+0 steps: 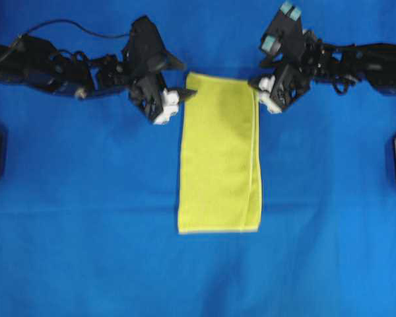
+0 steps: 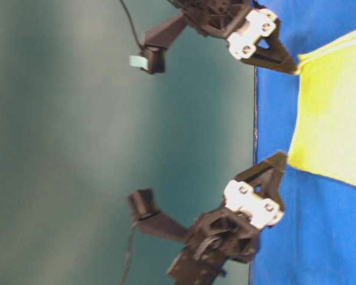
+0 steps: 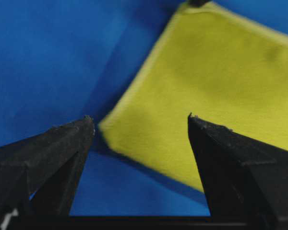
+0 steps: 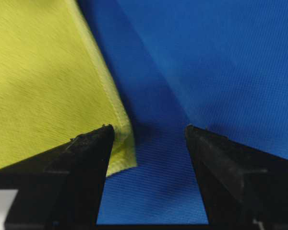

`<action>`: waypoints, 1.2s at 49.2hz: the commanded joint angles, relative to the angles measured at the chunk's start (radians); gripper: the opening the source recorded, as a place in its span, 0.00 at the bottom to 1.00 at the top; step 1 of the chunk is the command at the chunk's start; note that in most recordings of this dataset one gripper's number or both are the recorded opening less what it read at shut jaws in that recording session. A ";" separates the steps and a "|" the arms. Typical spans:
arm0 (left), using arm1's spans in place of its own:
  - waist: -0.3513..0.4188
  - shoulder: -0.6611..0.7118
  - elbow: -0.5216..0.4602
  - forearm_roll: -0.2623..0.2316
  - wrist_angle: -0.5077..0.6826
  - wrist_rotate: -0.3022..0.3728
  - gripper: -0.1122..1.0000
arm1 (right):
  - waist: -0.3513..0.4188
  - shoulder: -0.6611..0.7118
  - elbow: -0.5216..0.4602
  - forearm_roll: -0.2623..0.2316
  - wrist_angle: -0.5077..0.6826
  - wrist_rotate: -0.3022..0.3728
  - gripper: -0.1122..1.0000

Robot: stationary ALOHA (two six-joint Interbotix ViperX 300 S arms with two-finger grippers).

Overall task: Fold the yellow towel.
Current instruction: 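Grasp the strip's top corners with both grippers, then pull the top corners down to the bottom edge, folding again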

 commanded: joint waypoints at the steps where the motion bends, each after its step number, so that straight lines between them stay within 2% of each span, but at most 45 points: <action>1: 0.021 0.021 -0.026 0.000 -0.028 0.003 0.78 | -0.002 0.011 -0.021 -0.005 -0.018 -0.002 0.67; 11: 0.040 0.064 -0.041 0.000 -0.040 0.003 0.77 | -0.002 0.041 -0.026 -0.003 -0.021 -0.002 0.67; 16: 0.043 0.069 -0.044 0.000 -0.037 0.003 0.70 | 0.005 0.048 -0.028 -0.003 0.000 -0.002 0.63; 20: 0.043 0.074 -0.044 0.000 -0.032 0.005 0.54 | 0.017 0.046 -0.028 -0.005 0.020 -0.005 0.54; 24: 0.043 0.081 -0.046 0.000 -0.025 0.005 0.32 | 0.035 0.046 -0.025 -0.006 0.031 -0.011 0.36; 27: 0.043 0.087 -0.048 0.000 -0.023 0.005 0.19 | 0.049 0.046 -0.021 -0.009 0.032 -0.012 0.20; 29: 0.040 0.091 -0.049 0.000 -0.023 0.005 0.12 | 0.057 0.046 -0.021 -0.011 0.031 -0.012 0.13; 42: 0.021 0.084 -0.054 0.000 -0.020 0.003 0.12 | 0.063 0.043 -0.026 -0.011 0.032 -0.008 0.13; 50: 0.031 0.018 -0.054 0.000 0.038 0.008 0.12 | 0.057 -0.002 -0.028 -0.011 0.035 -0.008 0.13; 59: 0.035 -0.072 -0.041 0.000 0.089 0.072 0.12 | 0.055 -0.061 -0.023 -0.011 0.066 -0.006 0.13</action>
